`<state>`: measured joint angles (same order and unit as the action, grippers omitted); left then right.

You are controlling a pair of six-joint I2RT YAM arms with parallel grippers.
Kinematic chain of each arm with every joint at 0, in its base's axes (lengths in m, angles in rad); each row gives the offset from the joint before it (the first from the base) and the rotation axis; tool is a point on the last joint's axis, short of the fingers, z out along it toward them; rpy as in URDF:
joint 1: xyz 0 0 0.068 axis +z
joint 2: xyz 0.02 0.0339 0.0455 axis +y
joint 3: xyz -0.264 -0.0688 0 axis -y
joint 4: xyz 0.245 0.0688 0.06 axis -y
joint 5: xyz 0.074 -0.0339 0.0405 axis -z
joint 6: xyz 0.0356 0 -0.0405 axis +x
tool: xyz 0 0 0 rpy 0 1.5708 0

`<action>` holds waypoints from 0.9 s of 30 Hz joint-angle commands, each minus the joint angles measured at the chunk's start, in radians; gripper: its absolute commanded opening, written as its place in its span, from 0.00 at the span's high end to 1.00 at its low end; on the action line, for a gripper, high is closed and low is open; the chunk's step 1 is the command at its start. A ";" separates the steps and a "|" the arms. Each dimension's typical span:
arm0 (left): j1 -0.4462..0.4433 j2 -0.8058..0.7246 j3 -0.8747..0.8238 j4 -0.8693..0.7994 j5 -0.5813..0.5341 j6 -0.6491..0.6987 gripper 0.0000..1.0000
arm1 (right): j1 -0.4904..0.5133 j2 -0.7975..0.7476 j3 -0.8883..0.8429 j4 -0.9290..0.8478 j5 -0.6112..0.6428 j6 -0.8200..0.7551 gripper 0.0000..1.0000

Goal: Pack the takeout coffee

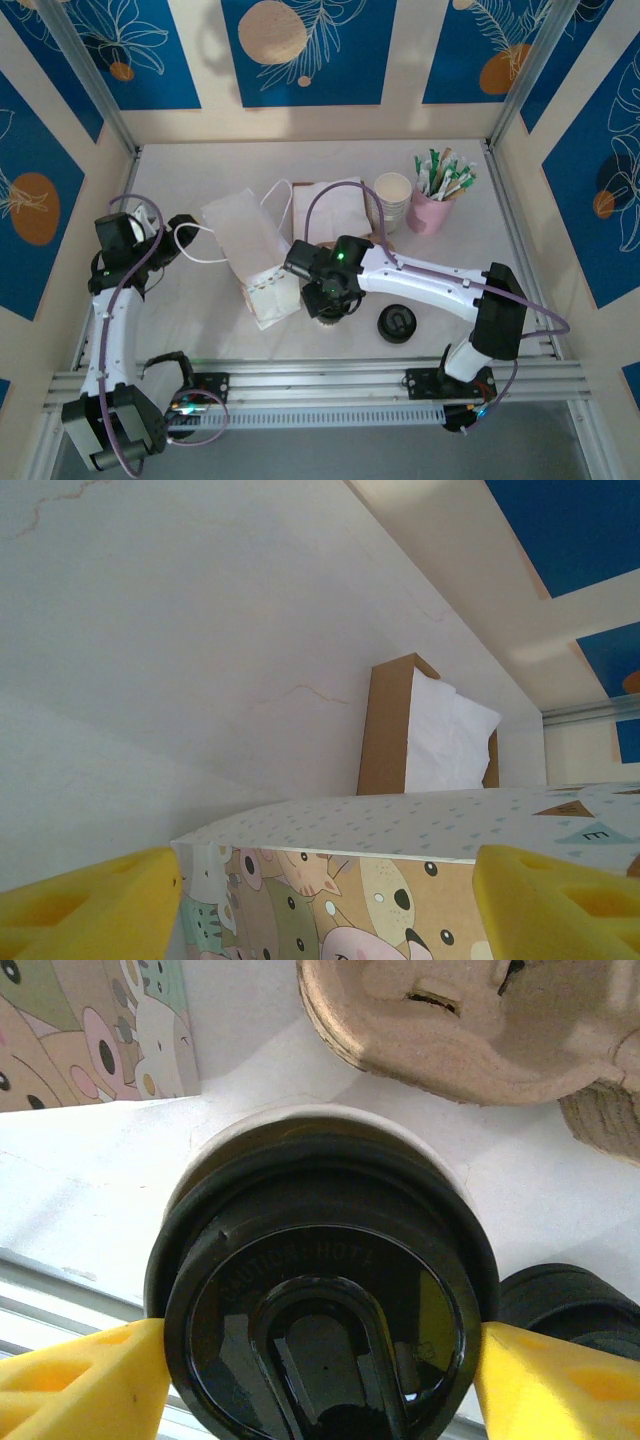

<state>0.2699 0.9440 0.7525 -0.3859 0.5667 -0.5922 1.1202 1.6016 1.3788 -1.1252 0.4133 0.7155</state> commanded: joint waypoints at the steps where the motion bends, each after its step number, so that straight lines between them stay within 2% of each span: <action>1: -0.006 -0.009 -0.005 -0.013 -0.004 0.015 0.23 | 0.009 0.006 0.035 -0.033 0.023 0.018 0.25; 20: -0.006 -0.011 -0.007 -0.013 -0.006 0.016 0.23 | -0.013 0.021 0.006 0.037 -0.024 0.002 0.27; 27: -0.006 -0.010 -0.007 -0.012 -0.006 0.015 0.23 | -0.020 0.029 0.008 -0.009 0.008 0.015 0.28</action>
<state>0.2699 0.9440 0.7525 -0.3859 0.5667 -0.5922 1.1049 1.6199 1.3891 -1.0912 0.4126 0.7151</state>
